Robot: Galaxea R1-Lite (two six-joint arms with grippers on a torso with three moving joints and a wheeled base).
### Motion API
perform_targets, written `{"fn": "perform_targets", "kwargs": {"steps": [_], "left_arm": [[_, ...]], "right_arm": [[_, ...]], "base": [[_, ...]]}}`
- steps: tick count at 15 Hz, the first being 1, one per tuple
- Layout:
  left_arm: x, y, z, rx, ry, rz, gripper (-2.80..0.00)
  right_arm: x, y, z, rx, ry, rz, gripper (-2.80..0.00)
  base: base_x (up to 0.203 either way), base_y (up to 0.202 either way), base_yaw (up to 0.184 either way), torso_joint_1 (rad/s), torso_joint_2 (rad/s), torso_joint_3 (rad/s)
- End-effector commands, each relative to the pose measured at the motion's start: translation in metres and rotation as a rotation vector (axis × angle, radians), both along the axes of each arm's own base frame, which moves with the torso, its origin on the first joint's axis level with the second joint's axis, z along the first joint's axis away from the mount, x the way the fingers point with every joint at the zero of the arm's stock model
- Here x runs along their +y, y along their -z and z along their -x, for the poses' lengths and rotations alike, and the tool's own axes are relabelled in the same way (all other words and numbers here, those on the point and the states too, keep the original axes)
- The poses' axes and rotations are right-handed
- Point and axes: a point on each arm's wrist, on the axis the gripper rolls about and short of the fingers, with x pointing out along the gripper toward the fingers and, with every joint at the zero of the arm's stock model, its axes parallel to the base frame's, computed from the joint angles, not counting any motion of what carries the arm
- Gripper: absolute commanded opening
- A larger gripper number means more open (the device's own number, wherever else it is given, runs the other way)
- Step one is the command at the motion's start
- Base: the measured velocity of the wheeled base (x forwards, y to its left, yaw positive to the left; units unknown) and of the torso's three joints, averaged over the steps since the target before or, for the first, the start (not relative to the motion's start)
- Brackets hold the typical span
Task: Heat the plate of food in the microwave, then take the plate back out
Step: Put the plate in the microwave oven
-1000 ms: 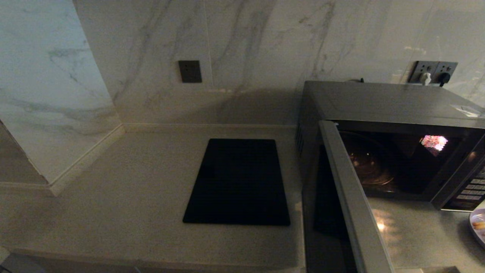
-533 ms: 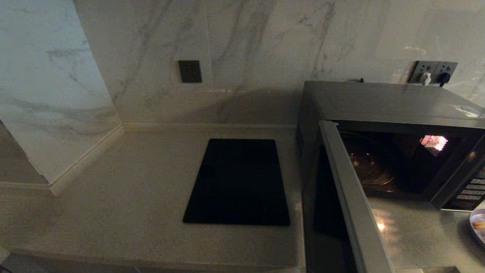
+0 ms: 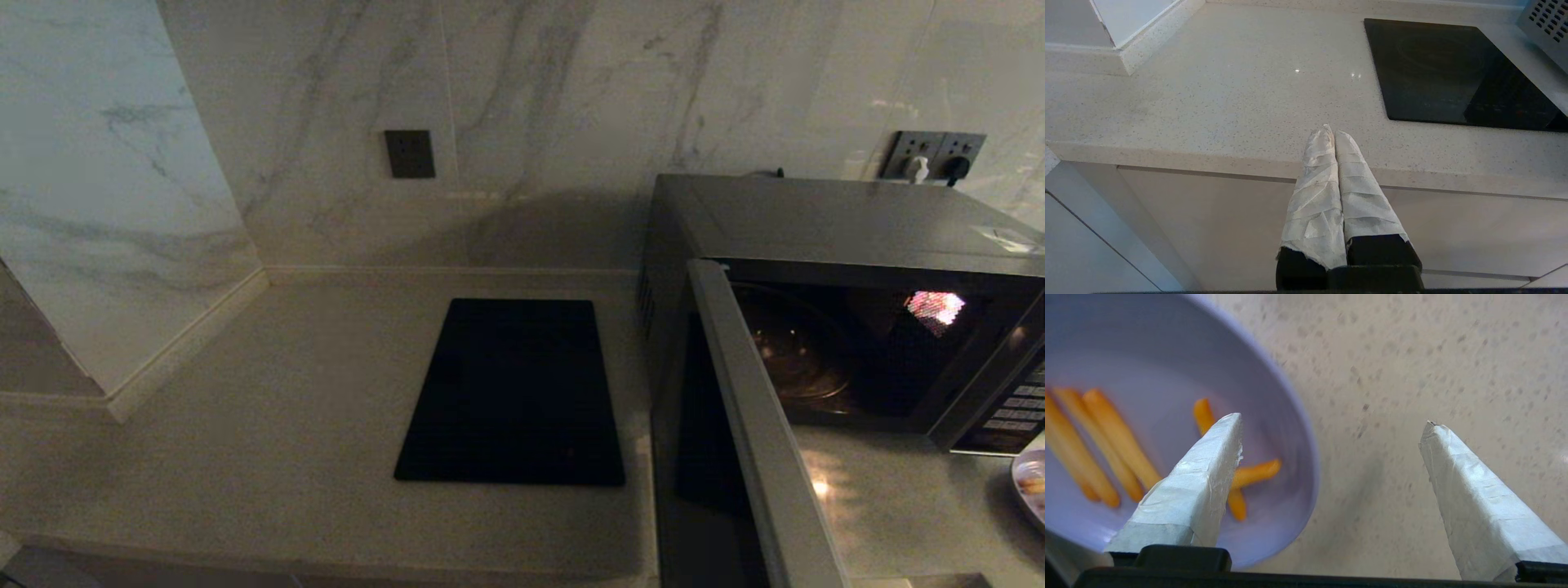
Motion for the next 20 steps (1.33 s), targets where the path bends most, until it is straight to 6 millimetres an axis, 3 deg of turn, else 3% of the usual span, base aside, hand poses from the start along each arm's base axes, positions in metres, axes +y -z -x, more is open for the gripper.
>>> {"fn": "perform_targets", "kwargs": {"steps": [1, 14, 15, 20], "left_arm": [[0.0000, -0.0001, -0.0001, 0.001, -0.001, 0.001, -2.80], [0.0000, -0.0001, -0.0001, 0.001, -0.001, 0.001, -2.80], [0.0000, -0.0001, -0.0001, 0.001, -0.001, 0.001, -2.80], [0.0000, -0.0001, -0.0001, 0.001, -0.001, 0.001, -2.80]], "right_arm": [[-0.0010, 0.0042, 0.0002, 0.005, 0.004, -0.012, 0.00], [-0.0064, 0.0121, 0.0013, 0.045, 0.016, -0.005, 0.00], [-0.0064, 0.0121, 0.0013, 0.046, 0.016, -0.004, -2.80], [-0.0051, 0.0067, 0.0019, 0.039, 0.016, 0.007, -2.80]], "base": [[0.000, 0.000, 0.000, 0.000, 0.00, 0.000], [0.000, 0.000, 0.000, 0.000, 0.00, 0.000], [0.000, 0.000, 0.000, 0.000, 0.00, 0.000], [0.000, 0.000, 0.000, 0.000, 0.00, 0.000]]}}
